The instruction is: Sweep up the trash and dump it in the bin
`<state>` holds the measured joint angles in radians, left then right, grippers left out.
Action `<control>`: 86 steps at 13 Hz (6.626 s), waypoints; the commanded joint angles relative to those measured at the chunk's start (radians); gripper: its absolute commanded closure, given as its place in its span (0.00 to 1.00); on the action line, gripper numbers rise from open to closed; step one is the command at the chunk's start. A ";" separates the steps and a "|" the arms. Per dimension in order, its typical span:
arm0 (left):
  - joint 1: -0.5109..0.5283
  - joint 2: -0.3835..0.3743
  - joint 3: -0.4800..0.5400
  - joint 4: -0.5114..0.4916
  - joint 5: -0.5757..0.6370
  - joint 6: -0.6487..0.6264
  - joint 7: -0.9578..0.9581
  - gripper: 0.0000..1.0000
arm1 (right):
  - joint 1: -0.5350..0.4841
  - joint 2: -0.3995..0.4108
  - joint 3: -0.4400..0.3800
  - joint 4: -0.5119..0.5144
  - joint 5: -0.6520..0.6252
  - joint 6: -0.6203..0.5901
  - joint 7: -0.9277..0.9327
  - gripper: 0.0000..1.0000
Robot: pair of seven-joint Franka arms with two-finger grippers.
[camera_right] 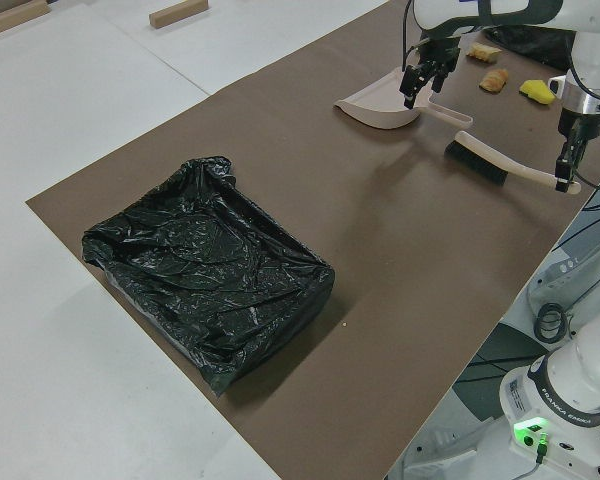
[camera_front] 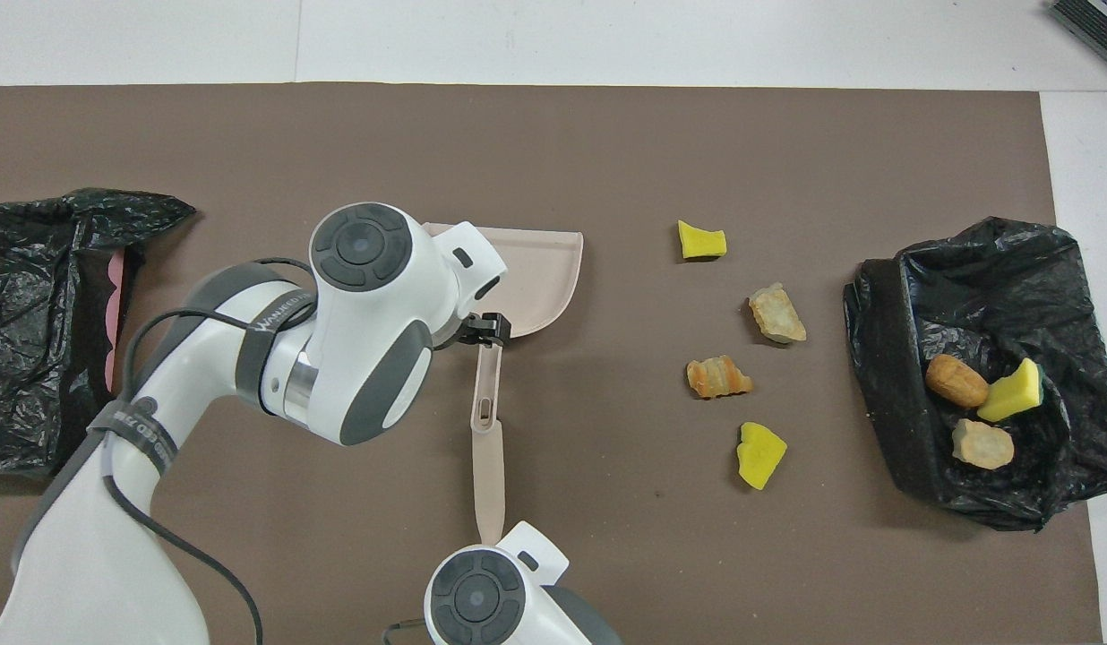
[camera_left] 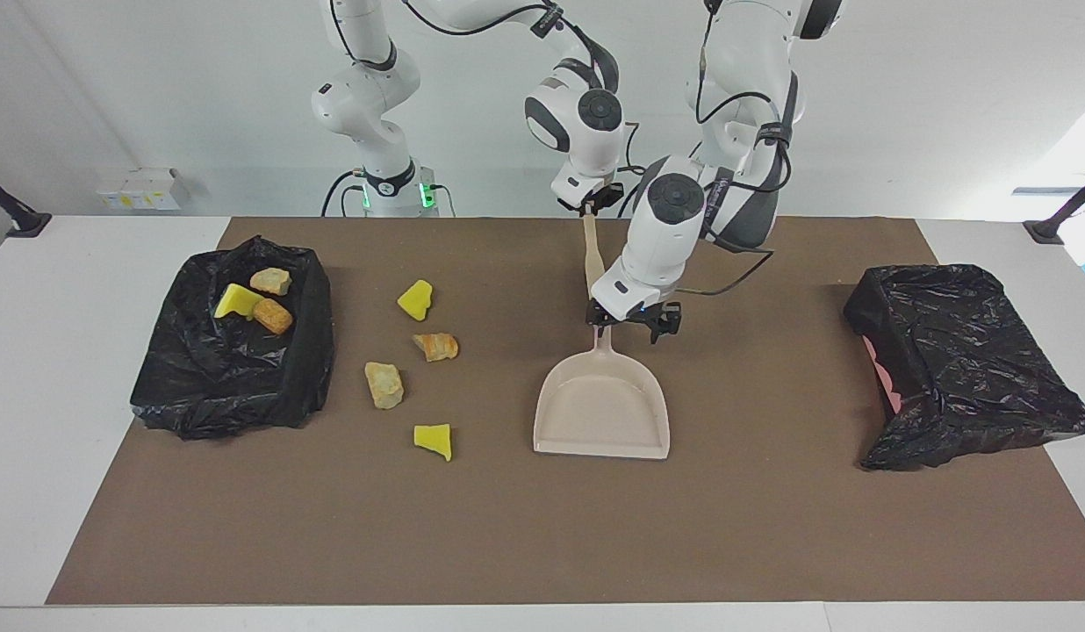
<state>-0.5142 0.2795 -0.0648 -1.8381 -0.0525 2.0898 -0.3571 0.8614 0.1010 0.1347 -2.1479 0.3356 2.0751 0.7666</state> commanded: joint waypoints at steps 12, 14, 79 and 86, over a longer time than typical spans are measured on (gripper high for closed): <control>-0.047 -0.065 0.011 -0.108 -0.004 -0.036 -0.121 1.00 | -0.172 -0.417 -0.006 -0.276 -0.087 -0.205 0.149 1.00; -0.041 -0.062 0.013 -0.096 -0.004 -0.051 -0.103 1.00 | -0.240 -0.445 -0.006 -0.273 -0.177 -0.291 0.123 1.00; -0.139 -0.148 0.030 -0.182 0.189 -0.126 0.664 1.00 | -0.733 -0.044 0.000 0.000 -0.342 -0.277 -0.655 1.00; -0.139 -0.158 0.030 -0.228 0.189 -0.074 0.918 1.00 | -0.608 -0.058 0.000 0.005 -0.054 -0.283 -0.798 1.00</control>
<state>-0.6478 0.1324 -0.0384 -2.0390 0.1207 1.9823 0.5054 0.2646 0.0595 0.1373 -2.1372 0.2076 1.7949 0.0831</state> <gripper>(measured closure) 0.683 0.722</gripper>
